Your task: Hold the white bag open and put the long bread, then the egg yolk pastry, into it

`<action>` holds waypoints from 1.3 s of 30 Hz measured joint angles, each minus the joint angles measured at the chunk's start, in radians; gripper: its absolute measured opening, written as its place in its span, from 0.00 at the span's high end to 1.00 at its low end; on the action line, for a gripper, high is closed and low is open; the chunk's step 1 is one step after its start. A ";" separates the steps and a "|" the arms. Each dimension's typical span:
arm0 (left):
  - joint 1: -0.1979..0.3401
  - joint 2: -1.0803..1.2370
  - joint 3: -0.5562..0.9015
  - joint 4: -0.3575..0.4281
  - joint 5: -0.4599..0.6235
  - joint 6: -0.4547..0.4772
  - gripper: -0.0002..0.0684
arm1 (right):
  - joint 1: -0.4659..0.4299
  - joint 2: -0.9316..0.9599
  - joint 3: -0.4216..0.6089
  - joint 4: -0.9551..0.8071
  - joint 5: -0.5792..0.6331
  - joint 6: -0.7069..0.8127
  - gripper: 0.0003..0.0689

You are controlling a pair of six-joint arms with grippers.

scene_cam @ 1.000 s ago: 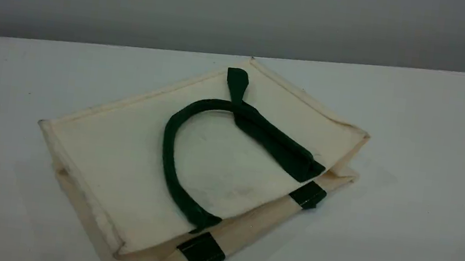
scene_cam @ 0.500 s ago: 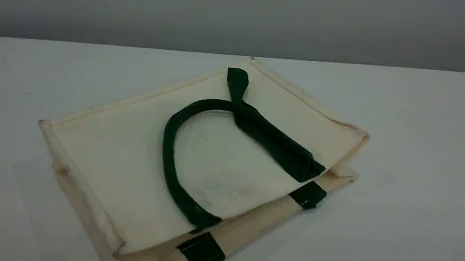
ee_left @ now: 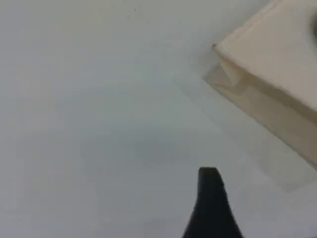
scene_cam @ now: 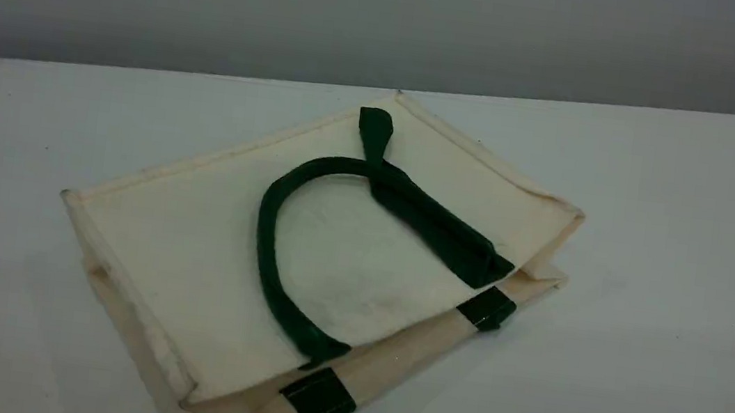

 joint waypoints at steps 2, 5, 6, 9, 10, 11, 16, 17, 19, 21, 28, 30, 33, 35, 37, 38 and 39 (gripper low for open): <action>0.000 -0.005 0.000 0.000 0.001 0.000 0.34 | 0.000 -0.008 0.000 0.005 0.000 0.000 0.29; 0.028 -0.041 0.000 -0.001 0.001 0.002 0.34 | 0.000 -0.040 0.000 0.005 0.001 0.000 0.29; 0.040 -0.058 0.000 -0.001 0.001 0.003 0.34 | 0.000 -0.042 0.000 0.004 0.001 0.000 0.29; 0.050 -0.095 0.000 -0.001 0.002 0.003 0.34 | 0.000 -0.042 0.000 0.004 0.001 0.000 0.29; 0.050 -0.095 0.000 -0.001 0.002 0.003 0.34 | 0.000 -0.042 0.000 0.004 0.001 0.000 0.29; 0.050 -0.095 0.000 0.000 0.002 0.003 0.34 | 0.000 -0.042 0.000 0.001 0.001 0.000 0.29; 0.028 -0.124 0.000 0.000 0.001 0.003 0.34 | 0.001 -0.041 0.000 -0.002 0.001 0.000 0.29; 0.019 -0.129 0.000 0.000 0.001 0.003 0.34 | 0.001 -0.041 0.000 -0.002 0.001 0.000 0.29; -0.002 -0.135 0.000 0.002 0.001 0.003 0.34 | -0.002 -0.041 0.000 -0.001 0.001 0.000 0.29; -0.003 -0.142 0.000 0.002 0.001 0.003 0.34 | -0.016 -0.041 0.000 -0.001 0.001 0.000 0.29; -0.003 -0.150 0.000 0.000 0.002 0.003 0.34 | -0.027 -0.041 0.000 0.000 0.001 0.000 0.29; -0.003 -0.150 0.000 0.000 0.002 0.003 0.34 | -0.027 -0.041 0.000 0.000 0.001 0.000 0.29; -0.003 -0.150 0.000 0.000 0.002 0.003 0.34 | -0.027 -0.041 0.000 0.000 0.001 0.000 0.29; -0.003 -0.149 0.000 0.000 0.002 0.003 0.34 | -0.027 -0.041 0.000 0.000 0.001 0.000 0.29; -0.003 -0.149 0.000 0.000 0.001 0.003 0.34 | -0.027 -0.041 0.000 0.000 0.001 0.000 0.29; -0.003 -0.149 0.000 0.000 0.001 0.003 0.34 | -0.027 -0.041 0.000 0.000 0.001 0.000 0.29; -0.003 -0.149 0.000 0.000 0.001 0.003 0.34 | -0.027 -0.041 0.000 0.000 0.001 0.000 0.29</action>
